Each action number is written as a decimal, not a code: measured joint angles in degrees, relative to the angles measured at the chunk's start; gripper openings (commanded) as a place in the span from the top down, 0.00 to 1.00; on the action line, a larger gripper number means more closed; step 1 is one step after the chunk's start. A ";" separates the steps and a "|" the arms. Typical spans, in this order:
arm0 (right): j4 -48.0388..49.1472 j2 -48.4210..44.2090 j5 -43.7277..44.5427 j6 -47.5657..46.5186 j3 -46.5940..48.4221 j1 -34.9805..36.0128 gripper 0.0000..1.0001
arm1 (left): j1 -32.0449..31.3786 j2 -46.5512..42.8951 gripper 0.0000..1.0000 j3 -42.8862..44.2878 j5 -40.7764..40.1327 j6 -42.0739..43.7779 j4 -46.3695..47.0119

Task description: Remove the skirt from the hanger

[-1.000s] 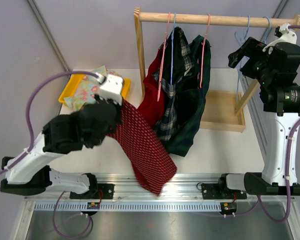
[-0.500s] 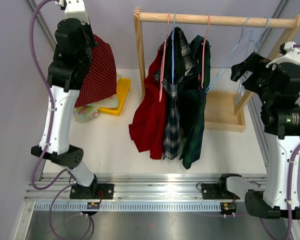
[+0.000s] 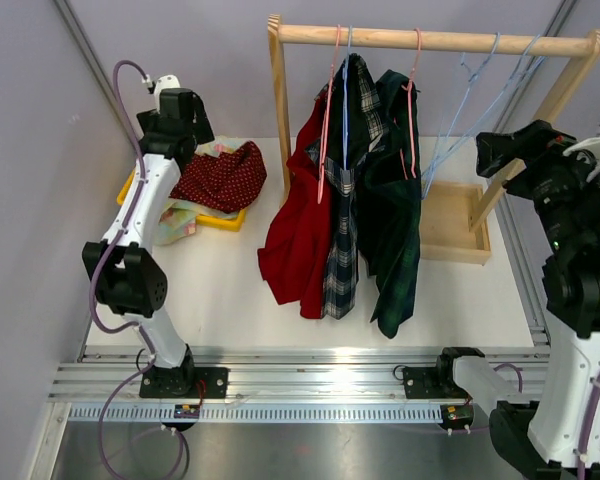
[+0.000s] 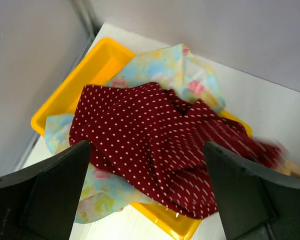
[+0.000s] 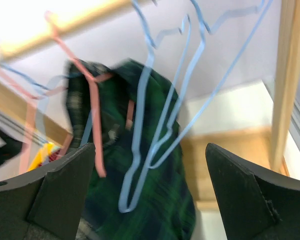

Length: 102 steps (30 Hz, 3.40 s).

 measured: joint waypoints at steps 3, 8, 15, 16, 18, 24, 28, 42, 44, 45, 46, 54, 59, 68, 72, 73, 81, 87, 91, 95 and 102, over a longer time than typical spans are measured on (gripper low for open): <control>0.79 -0.94 -2.60 0.07 4.00 0.00 0.01 | 2.14 2.23 0.01 0.81 0.52 -3.72 -2.71; 3.50 0.39 -9.73 1.16 10.38 0.00 0.06 | 0.81 -7.80 0.01 -8.11 2.80 -5.81 -4.17; 5.66 16.59 -21.03 4.50 16.81 0.44 0.11 | -5.99 -27.58 0.01 -14.64 4.33 -5.99 -3.67; 4.87 19.63 -21.09 4.55 18.18 1.31 0.12 | -7.26 -30.16 0.01 -15.98 4.48 -5.99 -3.72; 3.06 25.53 -20.83 4.33 20.22 2.95 0.12 | -9.44 -33.66 0.01 -18.10 5.05 -5.99 -3.74; -3.87 34.62 -19.23 2.99 22.97 8.44 0.21 | -11.08 -37.18 0.01 -22.18 5.99 -6.69 -3.96; -4.61 33.44 -18.43 2.38 22.51 9.81 0.55 | -11.13 -37.77 0.01 -24.79 6.40 -7.08 -4.24; -4.07 30.53 -16.33 2.01 17.11 10.10 1.00 | -11.23 -41.46 0.01 -28.46 7.32 -8.31 -4.44; -4.04 30.53 -16.31 1.92 17.09 10.12 1.00 | -11.54 -41.62 0.01 -28.72 7.91 -8.35 -4.31; -4.04 30.53 -16.26 1.90 17.09 10.12 1.00 | -11.82 -41.64 0.01 -28.76 8.13 -8.33 -4.33; -4.02 30.53 -16.22 1.90 17.09 10.14 1.00 | -12.79 -41.64 0.01 -28.76 8.00 -8.24 -4.33; -9.42 32.72 -13.49 1.38 24.48 10.19 1.00 | -37.00 -32.44 0.01 -13.49 -4.11 -2.34 -9.31; -12.76 34.97 -11.67 1.38 33.42 10.19 1.00 | -55.12 -25.14 0.01 2.12 -8.41 4.44 -9.51; -13.64 33.99 -10.10 1.49 32.33 10.19 1.00 | -73.90 -17.49 0.01 -1.29 -2.78 9.29 5.27; -13.84 33.33 -9.86 1.49 31.01 10.19 1.00 | -74.66 -13.42 0.01 -12.66 -0.87 7.58 13.16; -13.53 32.61 -9.86 1.49 30.14 10.19 1.00 | -74.66 -11.96 0.01 -15.19 -0.90 7.32 15.19; -12.96 21.53 -8.94 1.51 24.90 10.19 1.00 | -72.00 2.78 0.01 -20.33 -1.62 6.88 31.39; -13.03 11.10 -7.56 0.87 25.24 10.19 1.00 | -65.61 20.68 0.01 -4.85 -0.52 5.42 33.73; -14.38 6.75 -7.04 0.85 24.59 10.19 1.00 | -60.48 31.21 0.01 7.32 2.78 2.49 30.58; -13.75 6.14 -7.02 0.59 21.99 10.19 1.00 | -54.49 39.82 0.01 18.25 6.99 -2.01 24.52; -13.35 8.74 -6.97 0.17 20.35 10.19 1.00 | -48.78 46.25 0.09 23.67 11.85 -7.32 15.32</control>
